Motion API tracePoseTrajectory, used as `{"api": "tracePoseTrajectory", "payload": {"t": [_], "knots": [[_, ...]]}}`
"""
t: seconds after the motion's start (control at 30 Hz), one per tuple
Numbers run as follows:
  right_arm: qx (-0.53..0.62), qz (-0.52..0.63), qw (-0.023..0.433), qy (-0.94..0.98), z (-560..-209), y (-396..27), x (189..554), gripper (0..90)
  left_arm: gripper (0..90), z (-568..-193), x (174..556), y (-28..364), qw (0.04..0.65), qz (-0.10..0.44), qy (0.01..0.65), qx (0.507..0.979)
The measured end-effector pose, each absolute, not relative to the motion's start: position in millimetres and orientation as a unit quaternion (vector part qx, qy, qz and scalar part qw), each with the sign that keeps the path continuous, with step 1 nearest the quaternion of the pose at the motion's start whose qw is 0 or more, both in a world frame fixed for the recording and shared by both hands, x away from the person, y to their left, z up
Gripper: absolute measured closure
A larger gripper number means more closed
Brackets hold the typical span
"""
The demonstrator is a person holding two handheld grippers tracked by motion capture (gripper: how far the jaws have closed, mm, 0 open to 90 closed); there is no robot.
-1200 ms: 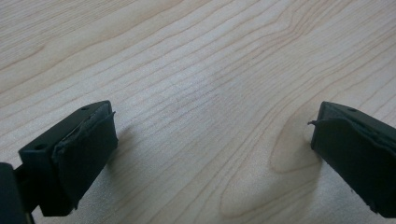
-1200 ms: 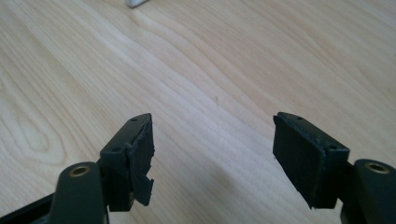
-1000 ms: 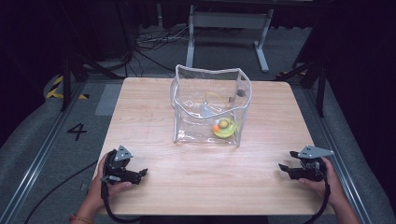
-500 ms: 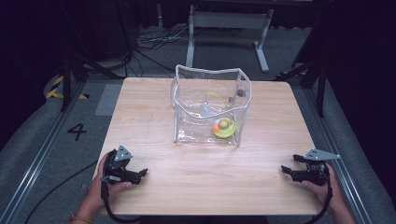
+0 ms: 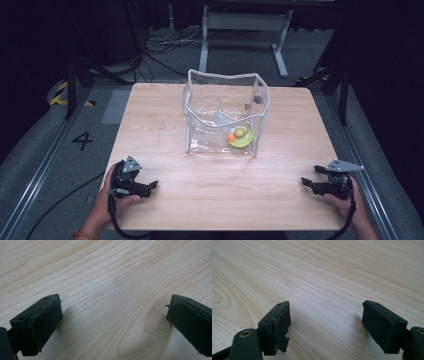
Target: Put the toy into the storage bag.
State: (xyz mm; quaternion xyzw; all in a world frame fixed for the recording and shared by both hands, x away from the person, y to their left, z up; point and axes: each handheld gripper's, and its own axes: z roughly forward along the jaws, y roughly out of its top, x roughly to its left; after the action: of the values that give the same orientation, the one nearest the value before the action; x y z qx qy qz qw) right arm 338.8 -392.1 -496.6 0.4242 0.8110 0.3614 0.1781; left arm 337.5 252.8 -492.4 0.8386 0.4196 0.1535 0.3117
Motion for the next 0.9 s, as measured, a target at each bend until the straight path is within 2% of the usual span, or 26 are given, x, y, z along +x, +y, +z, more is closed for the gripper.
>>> {"api": "tracePoseTrajectory", "payload": {"t": [0.9], "knots": [[0.425,0.361,0.180,0.811,-496.8,-391.9,339.4,21.8,0.1,-493.0,338.1,251.6,0.314,0.150,0.426,0.835]]}}
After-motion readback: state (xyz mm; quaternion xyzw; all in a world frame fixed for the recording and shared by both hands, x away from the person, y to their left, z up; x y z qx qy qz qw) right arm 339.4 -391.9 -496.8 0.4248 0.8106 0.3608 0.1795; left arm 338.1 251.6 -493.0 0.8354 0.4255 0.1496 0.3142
